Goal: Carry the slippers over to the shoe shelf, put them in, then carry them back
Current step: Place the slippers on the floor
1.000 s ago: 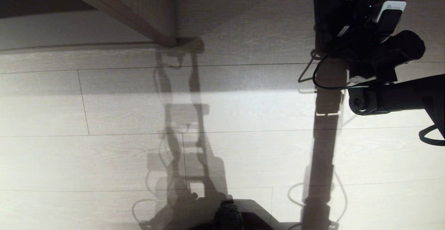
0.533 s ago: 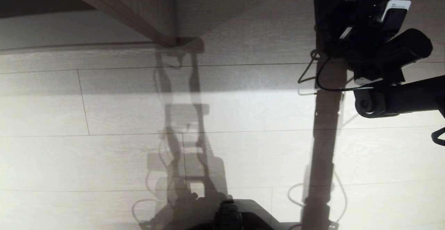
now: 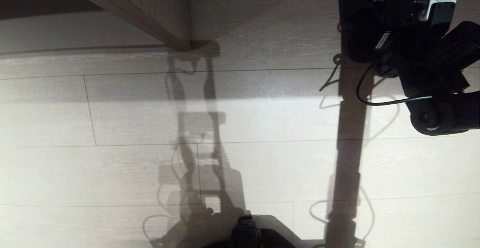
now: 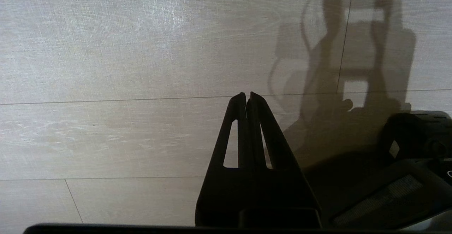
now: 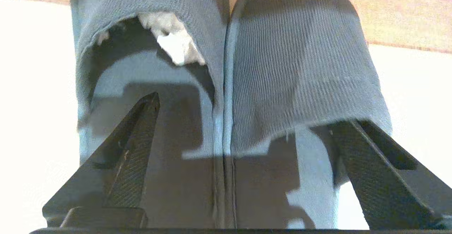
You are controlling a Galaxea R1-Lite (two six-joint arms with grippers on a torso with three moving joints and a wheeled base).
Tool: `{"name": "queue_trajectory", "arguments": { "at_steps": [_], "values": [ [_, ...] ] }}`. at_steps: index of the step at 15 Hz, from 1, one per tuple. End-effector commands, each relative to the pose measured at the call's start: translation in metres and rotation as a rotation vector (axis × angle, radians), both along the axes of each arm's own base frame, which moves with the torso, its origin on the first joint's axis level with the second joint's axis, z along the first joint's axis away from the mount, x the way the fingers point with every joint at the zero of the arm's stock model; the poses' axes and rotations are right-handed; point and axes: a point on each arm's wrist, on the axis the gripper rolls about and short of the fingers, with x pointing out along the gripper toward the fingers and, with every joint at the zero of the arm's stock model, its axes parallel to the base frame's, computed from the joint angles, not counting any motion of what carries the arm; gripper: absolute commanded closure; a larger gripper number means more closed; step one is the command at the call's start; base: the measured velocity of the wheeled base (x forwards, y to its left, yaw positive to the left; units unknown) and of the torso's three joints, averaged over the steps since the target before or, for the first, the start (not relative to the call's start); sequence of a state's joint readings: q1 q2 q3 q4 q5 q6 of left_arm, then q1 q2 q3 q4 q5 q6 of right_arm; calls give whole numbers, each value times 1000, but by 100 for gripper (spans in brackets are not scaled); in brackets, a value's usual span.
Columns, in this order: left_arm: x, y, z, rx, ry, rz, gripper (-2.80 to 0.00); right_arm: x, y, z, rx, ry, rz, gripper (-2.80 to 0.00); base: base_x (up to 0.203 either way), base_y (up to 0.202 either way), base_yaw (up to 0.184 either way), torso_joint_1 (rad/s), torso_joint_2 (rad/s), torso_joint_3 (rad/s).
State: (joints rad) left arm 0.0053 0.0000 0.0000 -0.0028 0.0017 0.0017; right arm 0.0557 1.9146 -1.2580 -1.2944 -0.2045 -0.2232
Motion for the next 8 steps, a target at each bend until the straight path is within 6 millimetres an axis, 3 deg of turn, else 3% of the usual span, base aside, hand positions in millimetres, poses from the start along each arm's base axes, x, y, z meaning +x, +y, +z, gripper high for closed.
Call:
{"name": "queue_trajectory", "arguments": {
  "at_steps": [1, 8],
  "values": [
    [0, 0, 0, 0, 0, 1, 0, -27, -1, 19, 0, -34, 1, -280, 0, 0, 0, 0, 0, 0],
    [0, 0, 0, 0, 0, 1, 0, -98, 2, 37, -4, 70, 34, -280, 0, 0, 0, 0, 0, 0]
  ]
}}
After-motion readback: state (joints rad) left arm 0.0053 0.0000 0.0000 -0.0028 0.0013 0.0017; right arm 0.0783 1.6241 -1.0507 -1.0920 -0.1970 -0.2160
